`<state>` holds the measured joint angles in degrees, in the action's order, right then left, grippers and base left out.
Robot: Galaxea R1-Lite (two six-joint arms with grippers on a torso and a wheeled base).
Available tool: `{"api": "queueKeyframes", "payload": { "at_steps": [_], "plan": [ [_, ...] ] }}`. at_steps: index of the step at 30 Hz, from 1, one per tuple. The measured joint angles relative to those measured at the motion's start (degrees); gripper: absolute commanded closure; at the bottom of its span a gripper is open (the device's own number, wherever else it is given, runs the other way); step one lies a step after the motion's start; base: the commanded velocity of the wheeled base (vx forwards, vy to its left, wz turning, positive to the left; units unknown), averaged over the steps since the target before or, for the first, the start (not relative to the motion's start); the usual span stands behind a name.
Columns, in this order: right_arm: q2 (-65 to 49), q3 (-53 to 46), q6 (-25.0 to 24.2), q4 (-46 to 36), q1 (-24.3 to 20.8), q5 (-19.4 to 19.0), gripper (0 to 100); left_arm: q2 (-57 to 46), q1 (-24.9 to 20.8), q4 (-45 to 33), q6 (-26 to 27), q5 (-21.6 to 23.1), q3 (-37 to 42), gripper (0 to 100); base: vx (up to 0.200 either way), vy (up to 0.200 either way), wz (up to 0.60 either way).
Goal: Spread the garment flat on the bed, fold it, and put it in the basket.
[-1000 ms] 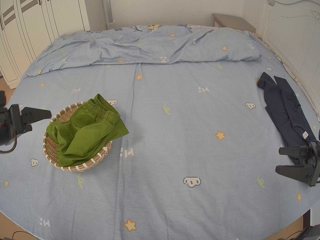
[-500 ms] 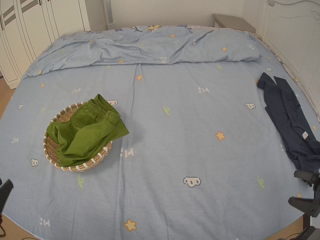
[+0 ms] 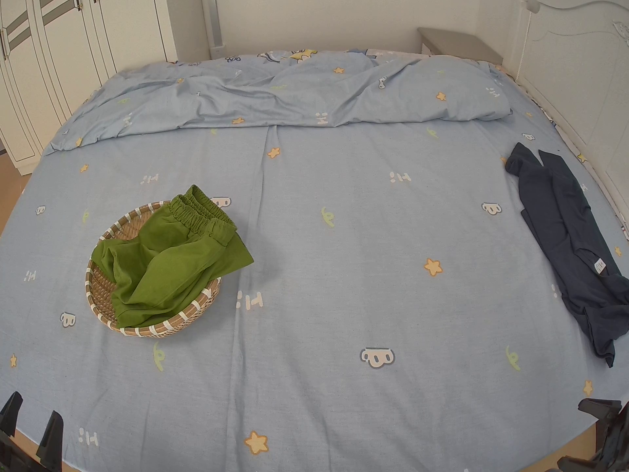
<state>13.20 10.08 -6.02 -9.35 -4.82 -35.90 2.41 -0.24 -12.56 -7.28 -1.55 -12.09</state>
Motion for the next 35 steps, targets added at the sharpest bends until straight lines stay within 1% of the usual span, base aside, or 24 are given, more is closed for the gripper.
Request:
{"api": "queueKeyframes", "payload": {
  "at_steps": [3,5,7,8,10,13,15,16,18,20,22,24,27,29,31,35],
  "plan": [
    [-3.39,-1.27,-0.29,-0.66,1.73,2.07,0,-0.84,0.17,7.63,5.14,-0.01,5.6,0,0.0,0.0,0.0],
    [-5.68,-1.93,-0.21,-0.8,2.82,5.5,0,-1.16,0.24,10.29,6.5,0.05,8.22,0,0.0,0.0,0.0],
    [-7.53,-2.4,0.2,-0.79,3.5,10.8,0,-1.38,0.29,11.28,6.9,0.1,9.57,0,0.0,0.0,0.0],
    [-8.41,-2.62,0.66,-0.72,3.78,14.95,0,-1.48,0.32,11.41,7.01,0.11,10.12,0,0.0,0.0,0.0],
    [-9.44,-3.04,1.49,-0.37,4.13,21.74,0,-1.57,0.35,11.69,7.09,0.13,10.53,0,0.0,0.0,0.0],
    [-10.64,-4.02,2.88,1.8,4.51,33.66,0,-1.65,0.4,12.02,7.2,0.21,10.93,0,0.0,0.0,0.0],
    [-11.14,-4.85,3.6,3.44,4.66,39.95,0,-1.65,0.4,12.18,7.25,0.24,11.02,0,0.0,0.0,0.0],
    [-11.36,-5.29,4.02,4.32,4.74,42.59,0,-1.67,0.38,12.2,7.28,0.24,11.04,0,0.0,0.0,0.0],
    [-11.69,-6.03,4.63,5.52,4.84,46.0,0,-1.67,0.38,12.31,7.33,0.27,11.06,0,0.0,0.0,0.0],
    [-11.93,-6.53,5.13,6.02,4.91,47.49,0,-1.67,0.38,12.37,7.35,0.29,11.08,0,0.0,0.0,0.0],
    [-12.11,-6.95,5.49,6.23,4.95,47.09,0,-1.67,0.38,12.42,7.38,0.32,11.08,0,0.0,0.0,0.0],
    [-12.24,-7.36,5.78,6.42,5.0,44.52,0,-1.67,0.34,12.46,7.39,0.32,11.08,0,0.0,0.0,0.0],
    [-12.35,-7.97,6.13,6.67,4.92,38.13,0,-1.67,0.35,12.51,7.41,0.32,11.08,0,0.0,0.0,0.0],
    [-12.39,-8.4,6.42,7.08,4.92,35.36,0,-1.67,0.4,12.53,7.39,0.33,11.08,0,0.0,0.0,0.0],
    [-12.39,-8.77,6.73,7.63,4.97,34.35,0,-1.67,0.38,12.56,7.39,0.33,11.08,0,0.0,0.0,0.0],
    [-12.39,-8.98,6.75,7.94,5.06,34.29,0,-1.67,0.34,12.56,7.38,0.33,11.08,0,0.0,0.0,0.0]
  ]
}}
